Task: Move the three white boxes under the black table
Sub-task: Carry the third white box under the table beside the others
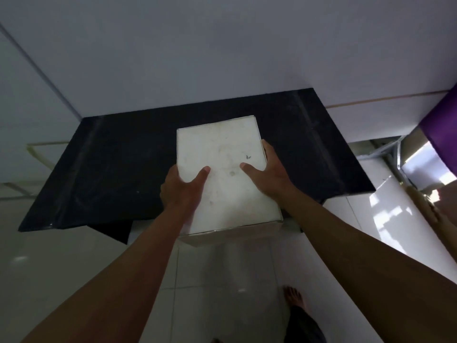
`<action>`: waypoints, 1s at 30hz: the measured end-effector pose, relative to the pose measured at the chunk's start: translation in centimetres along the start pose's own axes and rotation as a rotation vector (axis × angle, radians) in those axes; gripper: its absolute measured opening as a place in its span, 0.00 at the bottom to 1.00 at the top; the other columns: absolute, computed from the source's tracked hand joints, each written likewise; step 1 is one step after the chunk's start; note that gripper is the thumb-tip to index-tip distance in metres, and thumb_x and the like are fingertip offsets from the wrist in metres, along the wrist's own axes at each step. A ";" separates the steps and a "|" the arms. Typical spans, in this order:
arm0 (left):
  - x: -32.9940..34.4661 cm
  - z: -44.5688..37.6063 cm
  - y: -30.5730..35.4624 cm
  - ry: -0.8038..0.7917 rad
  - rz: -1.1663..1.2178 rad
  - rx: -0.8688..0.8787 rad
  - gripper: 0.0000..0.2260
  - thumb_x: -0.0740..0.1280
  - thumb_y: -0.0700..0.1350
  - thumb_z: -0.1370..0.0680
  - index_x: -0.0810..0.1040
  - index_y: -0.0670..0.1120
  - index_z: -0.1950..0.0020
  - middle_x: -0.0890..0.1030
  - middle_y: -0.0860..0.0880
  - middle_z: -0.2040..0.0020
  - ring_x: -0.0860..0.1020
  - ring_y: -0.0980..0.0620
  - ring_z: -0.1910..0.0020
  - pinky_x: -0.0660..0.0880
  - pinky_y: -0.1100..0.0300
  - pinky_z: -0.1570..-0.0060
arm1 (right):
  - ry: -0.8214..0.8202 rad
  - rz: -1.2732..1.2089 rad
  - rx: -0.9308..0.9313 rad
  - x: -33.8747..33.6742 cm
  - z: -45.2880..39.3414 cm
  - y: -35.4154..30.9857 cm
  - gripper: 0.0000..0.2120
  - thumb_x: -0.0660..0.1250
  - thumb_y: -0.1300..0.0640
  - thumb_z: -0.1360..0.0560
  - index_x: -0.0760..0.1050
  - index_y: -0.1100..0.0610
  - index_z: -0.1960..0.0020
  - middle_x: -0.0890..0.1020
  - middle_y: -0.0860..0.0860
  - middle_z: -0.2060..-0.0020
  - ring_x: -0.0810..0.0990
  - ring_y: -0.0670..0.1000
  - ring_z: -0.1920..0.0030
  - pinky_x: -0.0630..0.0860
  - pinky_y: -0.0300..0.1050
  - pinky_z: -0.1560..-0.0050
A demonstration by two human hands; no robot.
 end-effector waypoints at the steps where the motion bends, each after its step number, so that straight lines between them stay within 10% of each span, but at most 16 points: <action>1: -1.4 0.1 -1.1 -0.009 -0.007 0.000 0.31 0.70 0.68 0.33 0.75 0.51 0.37 0.80 0.50 0.41 0.78 0.46 0.42 0.76 0.44 0.42 | 0.010 0.001 0.009 1.4 1.1 -0.1 0.40 0.73 0.48 0.26 0.55 0.44 0.21 0.73 0.44 0.31 0.74 0.48 0.34 0.74 0.52 0.32; 14: -9.8 4.4 -10.9 -0.017 0.013 -0.074 0.30 0.71 0.67 0.33 0.75 0.51 0.37 0.81 0.52 0.43 0.78 0.51 0.49 0.73 0.57 0.54 | -0.035 0.029 0.097 10.5 10.6 -0.1 0.40 0.73 0.48 0.26 0.55 0.44 0.21 0.74 0.45 0.31 0.75 0.50 0.33 0.73 0.54 0.31; 30: -12.7 7.3 -25.2 -0.112 -0.145 -0.109 0.31 0.70 0.69 0.32 0.75 0.49 0.39 0.80 0.48 0.43 0.78 0.42 0.43 0.72 0.53 0.48 | -0.042 0.112 0.215 20.4 18.6 8.2 0.38 0.72 0.46 0.26 0.56 0.44 0.22 0.73 0.47 0.32 0.76 0.53 0.37 0.76 0.58 0.36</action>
Point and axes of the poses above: each hand's wrist, its own z-axis away from the middle knuckle, its own x-axis out of the palm, y = z × x, the point moved 1 cm from there along -z, towards the middle knuckle
